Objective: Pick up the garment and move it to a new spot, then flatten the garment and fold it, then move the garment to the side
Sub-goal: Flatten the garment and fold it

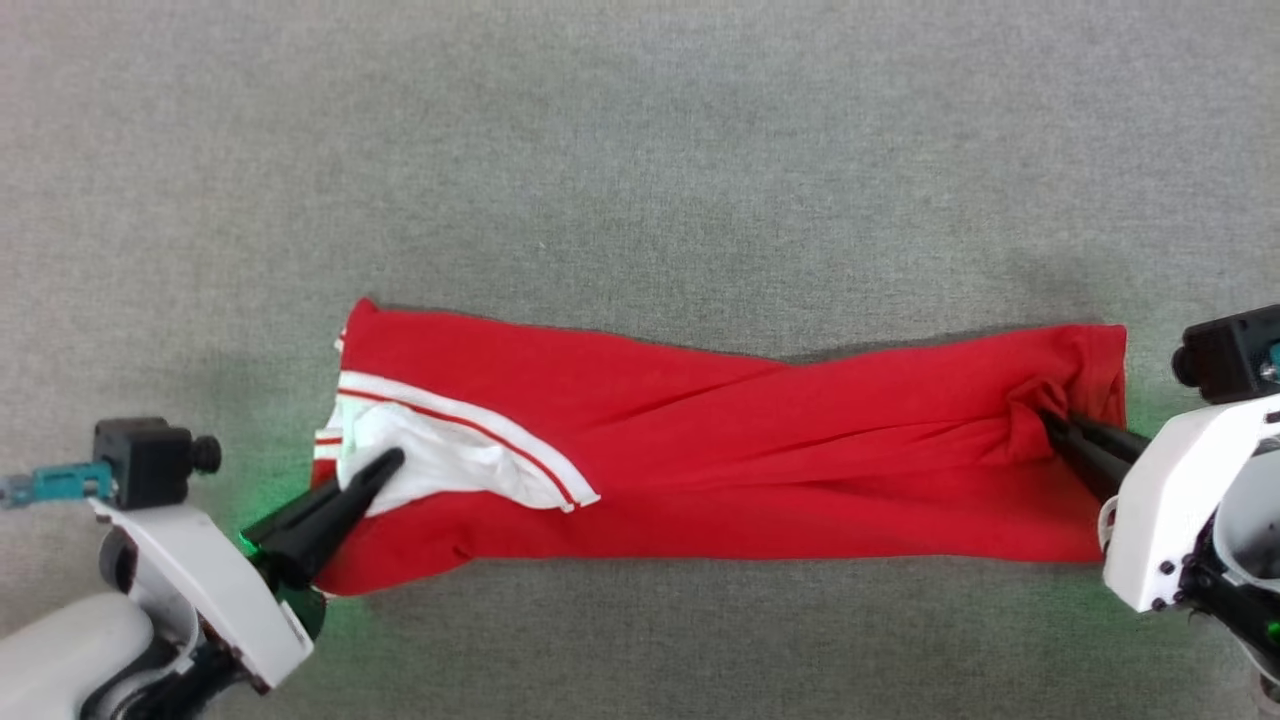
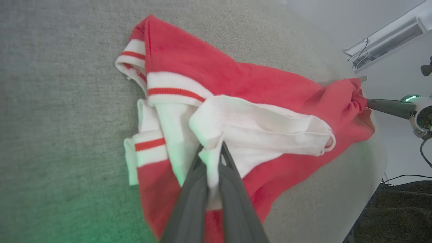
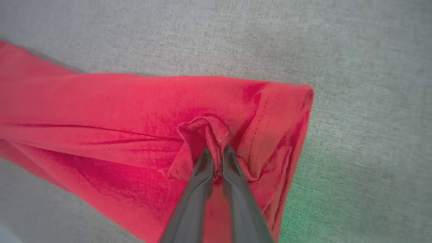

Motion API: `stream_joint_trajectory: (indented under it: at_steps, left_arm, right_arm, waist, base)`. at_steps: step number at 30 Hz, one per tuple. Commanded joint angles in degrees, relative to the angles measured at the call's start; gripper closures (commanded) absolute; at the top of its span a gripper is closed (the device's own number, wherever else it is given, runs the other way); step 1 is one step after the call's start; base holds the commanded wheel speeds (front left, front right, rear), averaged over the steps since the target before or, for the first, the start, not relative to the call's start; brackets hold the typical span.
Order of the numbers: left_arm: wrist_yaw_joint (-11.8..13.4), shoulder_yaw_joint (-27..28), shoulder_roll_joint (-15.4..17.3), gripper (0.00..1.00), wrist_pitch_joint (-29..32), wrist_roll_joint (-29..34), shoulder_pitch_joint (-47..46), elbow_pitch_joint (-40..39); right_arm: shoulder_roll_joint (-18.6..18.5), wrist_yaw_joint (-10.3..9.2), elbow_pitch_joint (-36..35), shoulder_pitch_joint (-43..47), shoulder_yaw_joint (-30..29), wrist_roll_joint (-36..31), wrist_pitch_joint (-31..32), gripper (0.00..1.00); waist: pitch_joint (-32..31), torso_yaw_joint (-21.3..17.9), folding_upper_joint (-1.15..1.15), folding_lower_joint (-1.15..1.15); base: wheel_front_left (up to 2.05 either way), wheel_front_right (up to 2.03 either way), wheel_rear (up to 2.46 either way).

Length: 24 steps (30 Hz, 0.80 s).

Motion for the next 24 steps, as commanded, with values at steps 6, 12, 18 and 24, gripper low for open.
stream_joint_trajectory:
  at_steps: [6,12,18,24]
  left_arm:
    - [0.15,6.02,0.23,0.0,-0.21,-0.2,2.75,-0.62]
    - [0.15,18.33,-2.24,0.0,-0.15,2.56,10.64,1.07]
    - [0.15,30.39,-8.76,0.0,-0.14,7.67,20.41,3.17]
    - [0.15,40.54,-15.74,0.0,-0.15,14.96,26.81,4.99]
  right_arm:
    - [0.73,-0.04,-1.51,0.12,-2.37,1.5,-0.6,0.0]
    - [0.39,-0.04,-2.89,0.33,-5.74,2.03,1.2,0.0]
    - [1.19,-0.04,-1.22,2.03,-10.13,1.06,4.23,0.0]
    - [3.31,-0.04,0.83,3.05,-16.34,-0.55,10.15,0.0]
  waist:
    - [-2.53,0.14,0.0,0.0]
    - [-4.65,0.98,0.0,0.0]
    - [-6.0,3.22,0.0,0.0]
    - [-6.57,5.88,0.0,0.0]
  base:
    - [0.0,0.0,0.0]
    - [0.0,0.0,0.0]
    - [0.0,0.0,0.0]
    - [0.0,0.0,0.0]
